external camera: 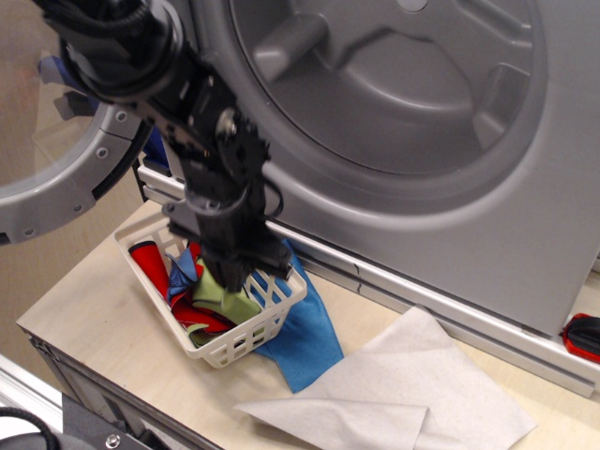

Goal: Put clothes in laundry machine

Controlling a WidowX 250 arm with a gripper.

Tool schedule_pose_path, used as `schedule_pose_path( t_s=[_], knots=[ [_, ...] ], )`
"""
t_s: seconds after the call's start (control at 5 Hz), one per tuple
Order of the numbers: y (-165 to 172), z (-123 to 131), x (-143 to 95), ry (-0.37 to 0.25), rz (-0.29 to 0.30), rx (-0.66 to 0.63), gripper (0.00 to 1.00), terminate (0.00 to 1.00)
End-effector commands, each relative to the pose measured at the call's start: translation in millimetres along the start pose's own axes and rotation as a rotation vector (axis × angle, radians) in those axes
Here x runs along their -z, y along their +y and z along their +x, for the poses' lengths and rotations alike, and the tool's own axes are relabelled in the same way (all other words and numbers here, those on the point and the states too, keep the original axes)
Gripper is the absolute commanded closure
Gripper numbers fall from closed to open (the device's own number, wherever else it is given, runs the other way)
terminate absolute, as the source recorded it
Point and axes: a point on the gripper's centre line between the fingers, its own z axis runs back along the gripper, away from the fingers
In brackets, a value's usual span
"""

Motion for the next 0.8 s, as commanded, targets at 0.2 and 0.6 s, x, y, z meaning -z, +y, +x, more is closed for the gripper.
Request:
schedule_pose_path(
  t_s=[0.2,0.6],
  knots=[
    [-32,7,-92,-0.122,-0.068,0.042,1.0,0.0],
    [-67,45,-132,-0.194,-0.128,0.04,1.0,0.0]
  ],
)
